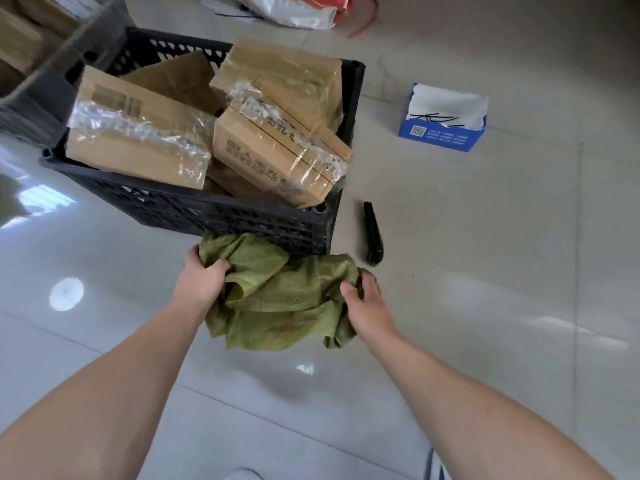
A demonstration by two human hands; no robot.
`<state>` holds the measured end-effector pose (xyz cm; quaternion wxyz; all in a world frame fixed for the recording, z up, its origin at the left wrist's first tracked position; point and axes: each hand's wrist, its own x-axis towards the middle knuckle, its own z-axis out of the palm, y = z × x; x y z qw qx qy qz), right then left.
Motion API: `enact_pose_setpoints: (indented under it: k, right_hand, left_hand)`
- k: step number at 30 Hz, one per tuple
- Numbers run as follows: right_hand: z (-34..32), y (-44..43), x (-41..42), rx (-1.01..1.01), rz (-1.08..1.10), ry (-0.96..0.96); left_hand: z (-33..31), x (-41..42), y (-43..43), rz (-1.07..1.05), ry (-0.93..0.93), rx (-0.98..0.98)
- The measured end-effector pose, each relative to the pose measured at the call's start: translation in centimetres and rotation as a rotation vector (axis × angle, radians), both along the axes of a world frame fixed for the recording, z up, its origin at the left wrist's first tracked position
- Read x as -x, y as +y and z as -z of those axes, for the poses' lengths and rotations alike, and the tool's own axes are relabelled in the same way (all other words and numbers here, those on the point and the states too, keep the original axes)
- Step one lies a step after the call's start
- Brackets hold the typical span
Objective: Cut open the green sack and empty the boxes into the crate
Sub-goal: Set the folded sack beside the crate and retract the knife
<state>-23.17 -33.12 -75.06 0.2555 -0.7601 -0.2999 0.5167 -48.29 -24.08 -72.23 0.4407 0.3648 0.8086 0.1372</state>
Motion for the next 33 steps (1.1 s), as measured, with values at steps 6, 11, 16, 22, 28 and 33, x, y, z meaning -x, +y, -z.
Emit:
enact_pose_setpoints:
  k: [6,11,16,22,28,33]
  right_hand:
    - [-0.8,-0.2,-2.9,-0.063,0.007,-0.064]
    - [-1.4,1.6,-4.3,-0.093,0.016,-0.068]
    - [-0.9,3.6,-4.1,-0.033,-0.025,-0.134]
    - [0.7,5.1,-4.7,0.053,-0.119,-0.223]
    - [1.8,7.2,-5.9,0.14,-0.162,-0.329]
    - [2.3,8.4,-5.8,0.109,-0.125,-0.369]
  left_hand:
    - [0.0,0.4,2.0,0.044,0.313,0.022]
    - [-1.9,-0.9,1.7,0.373,0.511,-0.197]
    - [-0.5,-1.4,-0.8,0.807,0.586,-0.197]
    - [3.4,-3.2,-2.9,0.789,0.635,-0.013]
    - [0.6,-4.6,-1.7,0.682,0.68,-0.238]
    - [-1.3,-7.6,-0.1,0.747,0.422,-0.34]
